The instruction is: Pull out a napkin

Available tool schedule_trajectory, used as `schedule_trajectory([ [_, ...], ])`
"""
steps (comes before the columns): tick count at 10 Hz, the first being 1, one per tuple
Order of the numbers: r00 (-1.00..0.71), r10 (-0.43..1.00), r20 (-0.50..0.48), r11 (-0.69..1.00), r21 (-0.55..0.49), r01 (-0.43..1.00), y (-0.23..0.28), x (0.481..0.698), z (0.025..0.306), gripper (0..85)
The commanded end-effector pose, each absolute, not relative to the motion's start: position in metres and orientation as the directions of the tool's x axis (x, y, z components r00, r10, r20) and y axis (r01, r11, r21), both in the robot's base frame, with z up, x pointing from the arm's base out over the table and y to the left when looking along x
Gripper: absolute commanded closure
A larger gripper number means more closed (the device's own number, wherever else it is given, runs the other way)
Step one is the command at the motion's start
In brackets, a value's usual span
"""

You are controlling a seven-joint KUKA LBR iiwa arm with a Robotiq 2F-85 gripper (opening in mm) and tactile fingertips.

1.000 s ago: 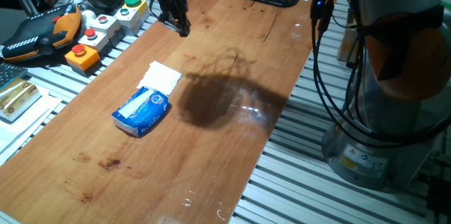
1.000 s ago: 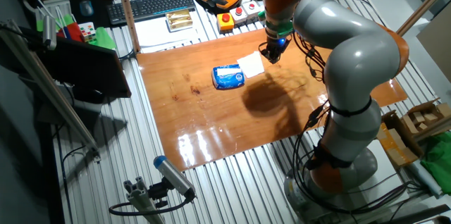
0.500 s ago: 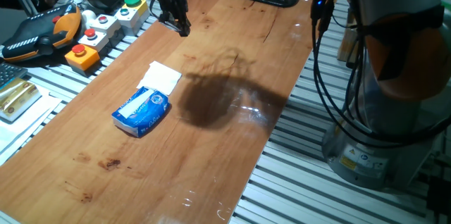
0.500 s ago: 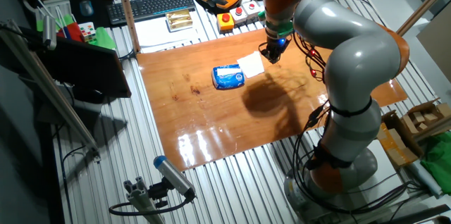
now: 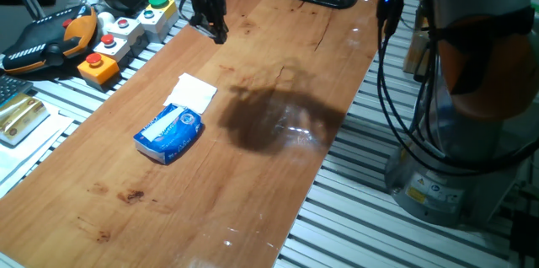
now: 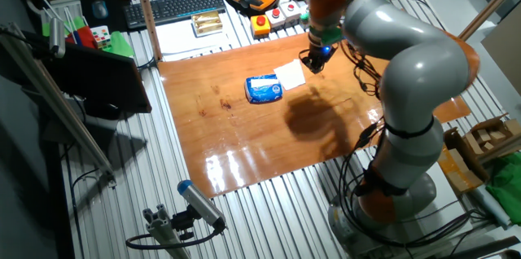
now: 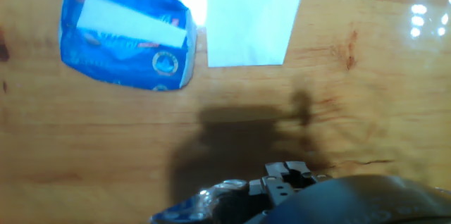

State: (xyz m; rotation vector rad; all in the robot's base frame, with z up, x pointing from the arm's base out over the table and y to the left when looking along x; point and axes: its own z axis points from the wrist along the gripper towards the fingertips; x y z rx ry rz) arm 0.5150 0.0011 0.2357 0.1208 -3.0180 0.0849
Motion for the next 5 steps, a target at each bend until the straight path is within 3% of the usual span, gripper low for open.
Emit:
schedule_trajectory([
  [1,-0.994,-0.04,0.103,0.997,-0.06,-0.046,0.0007,0.5149,0.2359,84.3],
  [4,-0.987,-0.152,0.06,0.985,-0.079,-0.156,0.0007,0.5149,0.2359,84.3],
  [5,-0.984,-0.172,-0.035,0.981,-0.096,-0.168,0.0007,0.5149,0.2359,84.3],
])
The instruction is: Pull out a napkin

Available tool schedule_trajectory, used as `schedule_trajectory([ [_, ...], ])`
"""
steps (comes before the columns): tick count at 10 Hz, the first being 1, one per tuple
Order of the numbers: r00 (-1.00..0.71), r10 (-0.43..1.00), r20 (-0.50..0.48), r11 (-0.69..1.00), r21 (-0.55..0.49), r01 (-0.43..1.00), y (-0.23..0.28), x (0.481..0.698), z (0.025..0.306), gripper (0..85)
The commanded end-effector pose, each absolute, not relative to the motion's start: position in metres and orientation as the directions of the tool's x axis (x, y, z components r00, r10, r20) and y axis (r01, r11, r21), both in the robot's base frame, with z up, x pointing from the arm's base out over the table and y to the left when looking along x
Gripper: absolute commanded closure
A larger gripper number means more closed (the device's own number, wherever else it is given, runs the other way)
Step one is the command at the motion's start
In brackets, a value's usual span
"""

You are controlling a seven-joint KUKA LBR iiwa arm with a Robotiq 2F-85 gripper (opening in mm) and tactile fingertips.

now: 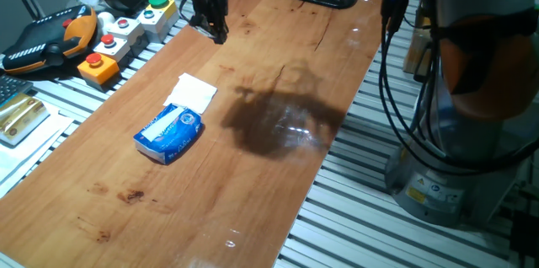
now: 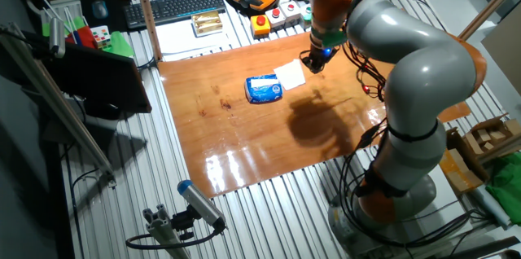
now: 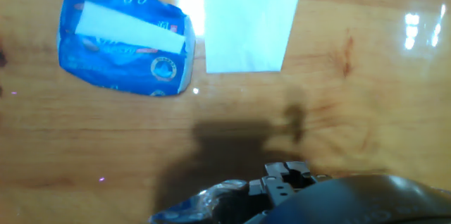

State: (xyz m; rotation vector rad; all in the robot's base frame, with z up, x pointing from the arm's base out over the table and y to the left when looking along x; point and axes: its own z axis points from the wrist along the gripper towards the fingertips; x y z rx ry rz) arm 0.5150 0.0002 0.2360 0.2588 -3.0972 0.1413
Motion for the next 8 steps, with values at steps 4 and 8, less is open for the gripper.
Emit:
schedule_trajectory([
  [4,-0.99,-0.139,-0.03,0.987,-0.08,-0.136,0.001,0.515,0.236,71.7],
  [8,-0.999,-0.036,0.008,0.993,-0.116,-0.037,0.031,0.563,0.236,36.3],
])
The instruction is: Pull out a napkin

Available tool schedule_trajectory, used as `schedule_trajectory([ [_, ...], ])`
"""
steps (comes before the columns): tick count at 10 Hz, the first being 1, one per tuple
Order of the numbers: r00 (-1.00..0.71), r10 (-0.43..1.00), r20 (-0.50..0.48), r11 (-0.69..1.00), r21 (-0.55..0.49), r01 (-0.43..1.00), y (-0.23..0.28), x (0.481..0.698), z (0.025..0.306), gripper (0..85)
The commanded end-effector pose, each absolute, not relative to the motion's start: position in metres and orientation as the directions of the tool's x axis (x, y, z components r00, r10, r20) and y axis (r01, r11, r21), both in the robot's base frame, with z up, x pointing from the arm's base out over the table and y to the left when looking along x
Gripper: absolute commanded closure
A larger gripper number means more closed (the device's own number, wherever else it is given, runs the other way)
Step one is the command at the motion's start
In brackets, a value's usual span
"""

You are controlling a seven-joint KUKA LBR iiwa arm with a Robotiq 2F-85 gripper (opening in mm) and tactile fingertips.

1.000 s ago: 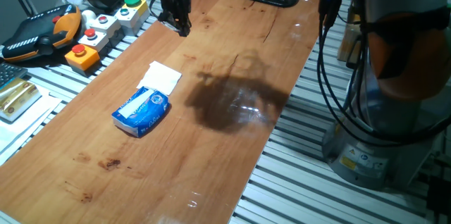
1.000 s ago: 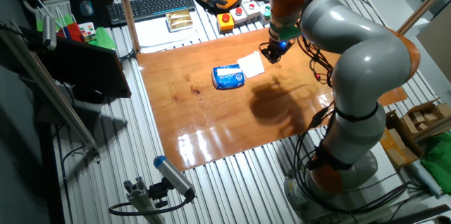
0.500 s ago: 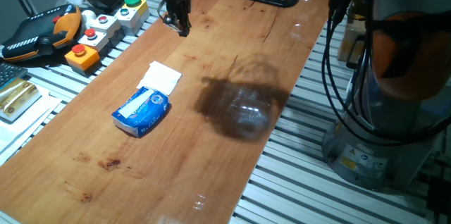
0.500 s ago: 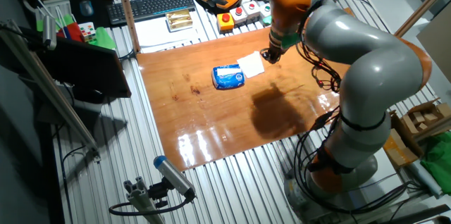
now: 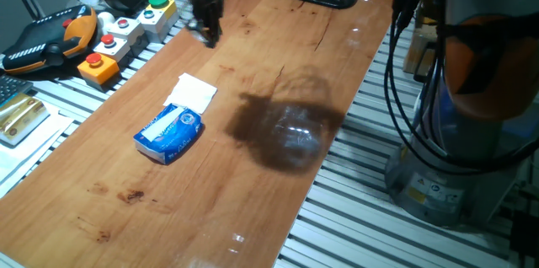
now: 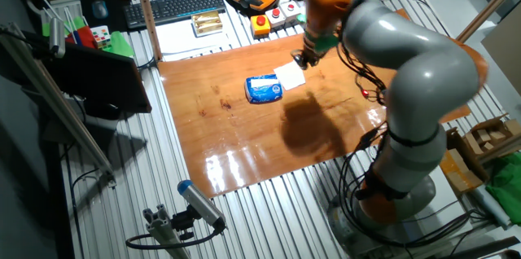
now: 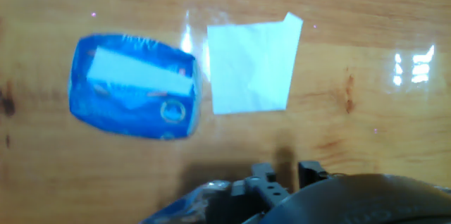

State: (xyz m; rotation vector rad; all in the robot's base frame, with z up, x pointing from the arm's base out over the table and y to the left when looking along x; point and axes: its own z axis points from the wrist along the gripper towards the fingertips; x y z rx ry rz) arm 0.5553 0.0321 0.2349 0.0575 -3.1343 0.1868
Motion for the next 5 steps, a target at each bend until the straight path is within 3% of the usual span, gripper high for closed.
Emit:
schedule_trajectory([
  [1,-1.0,-0.022,0.022,0.993,-0.117,-0.025,0.039,0.575,0.231,32.0],
  [5,-0.999,0.034,0.021,0.996,-0.084,0.032,0.065,0.607,0.202,24.0],
])
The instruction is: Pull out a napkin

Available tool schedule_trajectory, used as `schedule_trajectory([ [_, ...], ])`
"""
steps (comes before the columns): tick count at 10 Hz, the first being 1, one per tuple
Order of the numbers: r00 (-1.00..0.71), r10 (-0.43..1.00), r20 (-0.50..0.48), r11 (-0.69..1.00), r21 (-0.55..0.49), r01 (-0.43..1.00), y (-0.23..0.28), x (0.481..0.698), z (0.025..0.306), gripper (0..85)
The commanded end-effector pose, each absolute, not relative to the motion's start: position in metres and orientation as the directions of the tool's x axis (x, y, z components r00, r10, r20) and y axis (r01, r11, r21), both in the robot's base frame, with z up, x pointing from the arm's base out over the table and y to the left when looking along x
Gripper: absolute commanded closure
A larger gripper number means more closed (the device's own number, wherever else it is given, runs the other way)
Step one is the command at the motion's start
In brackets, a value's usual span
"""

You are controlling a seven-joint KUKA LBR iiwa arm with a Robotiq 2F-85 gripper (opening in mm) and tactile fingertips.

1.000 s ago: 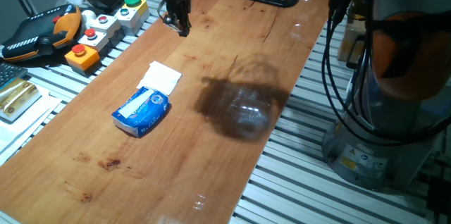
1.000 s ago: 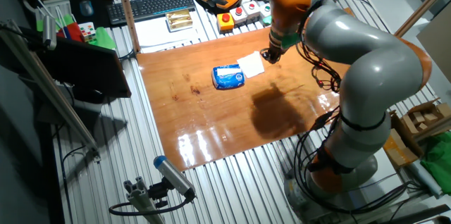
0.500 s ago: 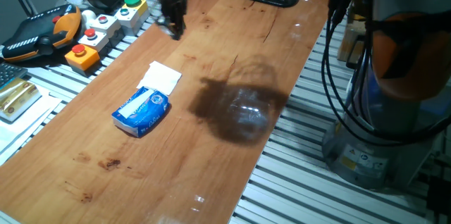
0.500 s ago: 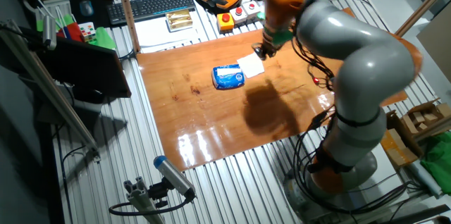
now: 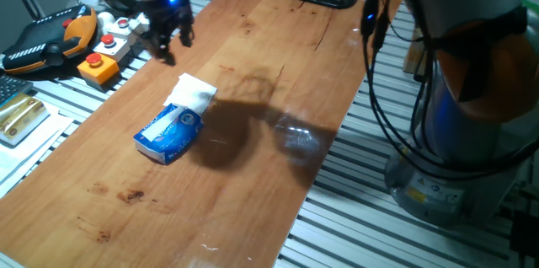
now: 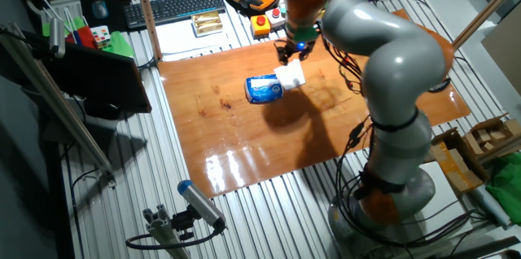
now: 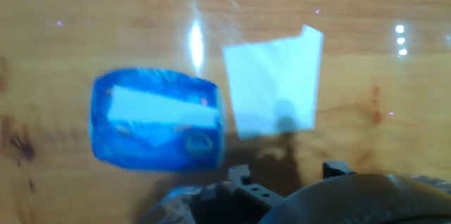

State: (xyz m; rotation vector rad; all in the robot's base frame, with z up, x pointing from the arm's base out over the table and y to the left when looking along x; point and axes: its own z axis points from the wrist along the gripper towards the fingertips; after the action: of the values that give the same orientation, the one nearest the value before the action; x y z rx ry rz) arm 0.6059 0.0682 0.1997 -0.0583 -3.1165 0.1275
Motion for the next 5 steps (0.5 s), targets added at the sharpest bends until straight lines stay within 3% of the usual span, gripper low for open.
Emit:
schedule_trajectory([
  [1,-0.999,0.038,0.016,0.996,-0.079,0.036,0.073,0.616,0.196,23.0],
  [5,-0.999,0.027,0.022,0.997,-0.074,0.026,0.11,0.63,0.18,21.3],
])
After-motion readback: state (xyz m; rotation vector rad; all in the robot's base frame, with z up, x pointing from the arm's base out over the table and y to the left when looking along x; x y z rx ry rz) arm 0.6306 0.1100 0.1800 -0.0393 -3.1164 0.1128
